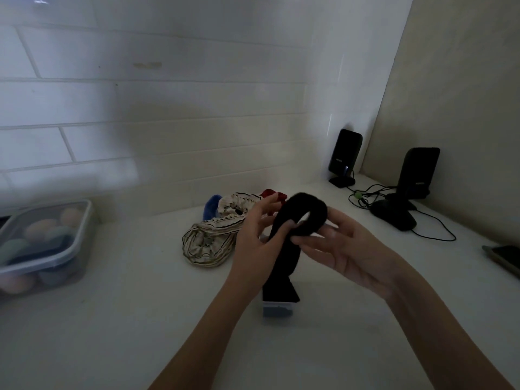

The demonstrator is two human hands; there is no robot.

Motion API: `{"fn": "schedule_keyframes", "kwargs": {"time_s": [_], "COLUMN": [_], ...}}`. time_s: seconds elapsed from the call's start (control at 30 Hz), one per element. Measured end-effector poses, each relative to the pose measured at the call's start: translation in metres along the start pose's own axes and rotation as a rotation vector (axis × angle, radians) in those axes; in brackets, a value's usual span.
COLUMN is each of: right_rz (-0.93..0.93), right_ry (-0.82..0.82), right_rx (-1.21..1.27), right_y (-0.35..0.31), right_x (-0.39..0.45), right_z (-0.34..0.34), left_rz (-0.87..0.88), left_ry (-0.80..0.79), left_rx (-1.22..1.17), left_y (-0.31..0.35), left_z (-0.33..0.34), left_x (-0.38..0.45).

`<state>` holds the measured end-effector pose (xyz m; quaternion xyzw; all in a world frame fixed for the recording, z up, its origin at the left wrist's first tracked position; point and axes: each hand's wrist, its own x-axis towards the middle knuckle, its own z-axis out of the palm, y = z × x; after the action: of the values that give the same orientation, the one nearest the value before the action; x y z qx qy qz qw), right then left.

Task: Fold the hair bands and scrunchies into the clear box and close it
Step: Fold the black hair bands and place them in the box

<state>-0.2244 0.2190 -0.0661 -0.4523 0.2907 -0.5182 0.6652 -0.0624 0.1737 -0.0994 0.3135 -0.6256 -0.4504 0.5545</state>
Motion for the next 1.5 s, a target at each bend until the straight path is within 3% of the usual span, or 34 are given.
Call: {"fn": "schedule_keyframes", "kwargs": {"time_s": [0.27,0.43,0.6,0.73,0.97,1.13,1.23,1.37,1.5], "right_rz": [-0.082,-0.114,-0.145,-0.3,-0.435,-0.341,-0.25,-0.328,-0.4], "right_ry": [0.148,0.326,0.363,0.372,0.442,0.456,0.359,0.245,0.295], "right_rx": [-0.408,-0.678,-0.612,-0.604,-0.646,-0.588,-0.728,-0.683,-0.707], "right_y": [-0.001,0.011,0.018,0.021,0.025,0.027,0.028,0.029,0.031], "right_x": [0.03,0.033,0.026,0.025,0.027,0.028,0.027,0.026,0.027], "right_z": [0.014,0.006,0.003,0.003,0.001,0.0,-0.001,0.003,0.0], "left_rz": [-0.136,-0.13,-0.117,-0.149,-0.16,-0.15,-0.1,-0.1,-0.149], "left_ry": [-0.041,-0.074,-0.112,-0.139,-0.31,-0.28,-0.268,-0.235,-0.272], "left_rx": [-0.196,-0.112,-0.093,-0.084,0.052,-0.013,-0.004,-0.063,-0.134], "left_y": [0.003,-0.001,-0.002,-0.003,-0.006,0.0,0.004,0.007,0.006], "left_z": [-0.007,-0.004,-0.003,-0.003,0.002,0.002,0.003,0.001,-0.002], "left_x": [0.003,0.002,0.002,0.001,-0.002,-0.003,-0.004,-0.005,-0.004]}}
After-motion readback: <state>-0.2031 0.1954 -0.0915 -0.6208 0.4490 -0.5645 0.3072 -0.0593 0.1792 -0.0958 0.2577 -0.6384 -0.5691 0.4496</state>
